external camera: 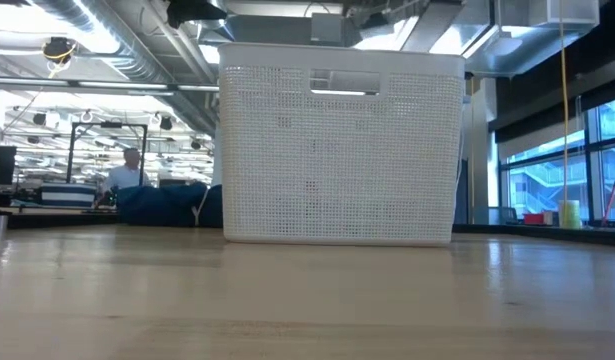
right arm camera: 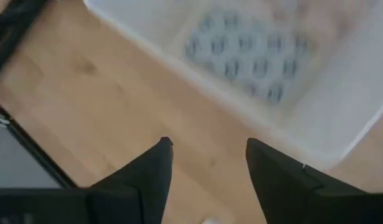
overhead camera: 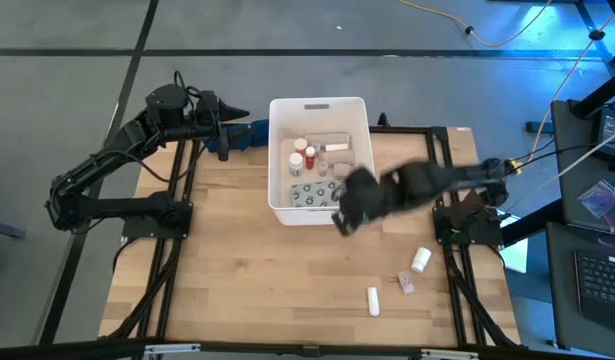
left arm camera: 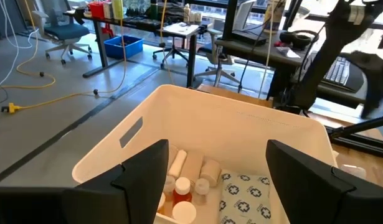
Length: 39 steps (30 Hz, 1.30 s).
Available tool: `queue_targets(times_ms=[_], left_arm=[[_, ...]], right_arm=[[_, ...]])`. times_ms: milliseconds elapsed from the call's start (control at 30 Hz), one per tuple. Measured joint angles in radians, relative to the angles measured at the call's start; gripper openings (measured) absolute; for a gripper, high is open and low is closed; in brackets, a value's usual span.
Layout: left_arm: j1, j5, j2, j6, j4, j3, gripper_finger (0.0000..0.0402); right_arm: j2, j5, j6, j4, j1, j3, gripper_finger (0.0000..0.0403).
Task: Pick & place medical supplies in basket/bin
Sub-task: Put the white gauze into the bin
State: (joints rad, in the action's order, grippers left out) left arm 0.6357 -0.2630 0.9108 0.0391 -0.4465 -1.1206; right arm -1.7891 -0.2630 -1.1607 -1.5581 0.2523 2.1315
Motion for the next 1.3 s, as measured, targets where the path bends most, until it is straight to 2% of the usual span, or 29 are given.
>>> queue_targets(times_ms=[100, 233, 433, 500, 733, 1000, 1300], left_arm=[[0.0, 0.0, 0.0, 0.0, -0.001, 0.0, 0.026], [0.0, 0.0, 0.0, 0.0, -0.003, 0.0, 0.0262], [0.0, 0.0, 0.0, 0.0, -0.006, 0.0, 0.026], [0.0, 0.0, 0.0, 0.0, -0.006, 0.0, 0.026], [0.0, 0.0, 0.0, 0.0, -0.006, 0.0, 0.0262], [0.0, 0.0, 0.0, 0.0, -0.008, 0.0, 0.0261], [0.0, 0.0, 0.0, 0.0, -0.023, 0.0, 0.026]], right_arm=[[-0.003, 0.0, -0.242, -0.008, 0.116, -0.125, 0.0195], [-0.003, 0.107, -0.529, 0.036, 0.254, -0.295, 0.0185], [-0.003, 0.249, -0.718, 0.413, 0.371, -0.585, 0.018], [-0.004, 0.274, -0.756, 0.529, 0.389, -0.671, 0.018], [-0.004, 0.324, -0.798, 0.728, 0.405, -0.879, 0.018], [-0.004, 0.37, -0.772, 0.89, 0.399, -0.997, 0.018], [-0.004, 0.373, -0.768, 0.953, 0.367, -1.082, 0.0179]])
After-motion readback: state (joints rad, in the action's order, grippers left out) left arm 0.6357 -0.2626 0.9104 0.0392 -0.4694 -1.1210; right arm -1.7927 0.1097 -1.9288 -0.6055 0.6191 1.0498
